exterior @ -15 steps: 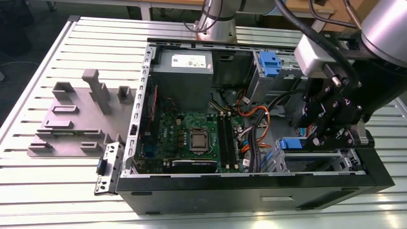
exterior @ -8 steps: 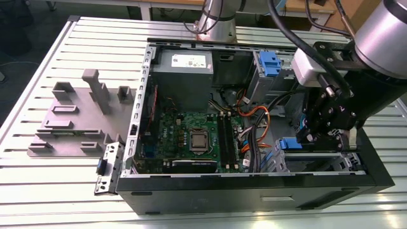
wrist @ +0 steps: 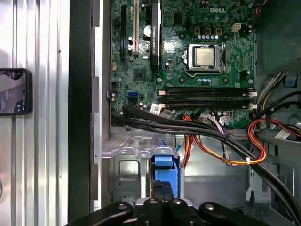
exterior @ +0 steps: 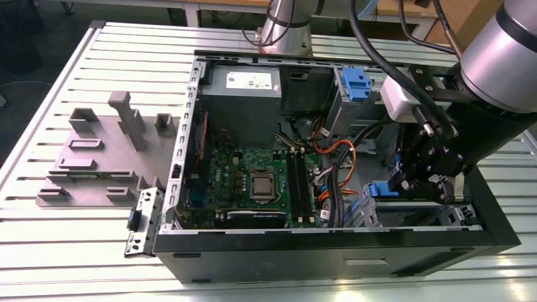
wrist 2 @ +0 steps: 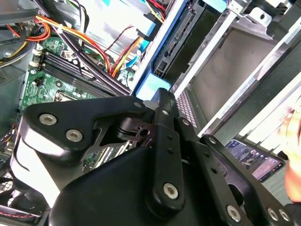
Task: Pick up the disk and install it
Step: 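Insert the disk into the insertion slot, then insert the first disk wire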
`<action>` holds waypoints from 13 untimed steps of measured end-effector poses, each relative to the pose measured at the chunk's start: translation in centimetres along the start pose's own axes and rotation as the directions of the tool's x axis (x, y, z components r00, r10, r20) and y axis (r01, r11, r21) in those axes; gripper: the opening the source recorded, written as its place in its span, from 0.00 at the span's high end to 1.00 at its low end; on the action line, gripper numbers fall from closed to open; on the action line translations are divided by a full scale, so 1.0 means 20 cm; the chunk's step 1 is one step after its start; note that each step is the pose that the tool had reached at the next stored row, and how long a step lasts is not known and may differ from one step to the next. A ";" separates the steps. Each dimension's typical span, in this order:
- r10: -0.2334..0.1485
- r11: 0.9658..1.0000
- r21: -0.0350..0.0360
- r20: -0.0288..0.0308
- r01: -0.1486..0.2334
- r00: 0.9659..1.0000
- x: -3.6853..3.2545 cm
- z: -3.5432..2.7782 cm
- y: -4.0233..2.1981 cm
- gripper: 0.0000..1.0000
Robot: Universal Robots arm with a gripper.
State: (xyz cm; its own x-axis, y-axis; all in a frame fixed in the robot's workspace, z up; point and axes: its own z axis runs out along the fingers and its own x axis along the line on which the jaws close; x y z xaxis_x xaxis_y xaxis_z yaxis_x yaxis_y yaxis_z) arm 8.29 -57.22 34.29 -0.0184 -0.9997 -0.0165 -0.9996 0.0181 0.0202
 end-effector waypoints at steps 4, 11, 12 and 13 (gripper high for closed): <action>0.000 1.000 0.002 0.000 0.000 1.000 0.000 0.000 0.000 0.89; 0.000 1.000 0.002 0.000 0.000 1.000 0.000 0.000 0.000 0.89; 0.000 1.000 0.002 0.000 0.000 1.000 0.000 0.000 0.000 0.89; 0.000 1.000 0.002 0.000 0.000 1.000 0.000 0.000 -0.002 0.89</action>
State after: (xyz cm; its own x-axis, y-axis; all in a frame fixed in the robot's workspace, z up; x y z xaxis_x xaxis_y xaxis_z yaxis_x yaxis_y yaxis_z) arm 8.33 -57.22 34.28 -0.0185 -0.9997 -0.0166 -0.9997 0.0182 0.0182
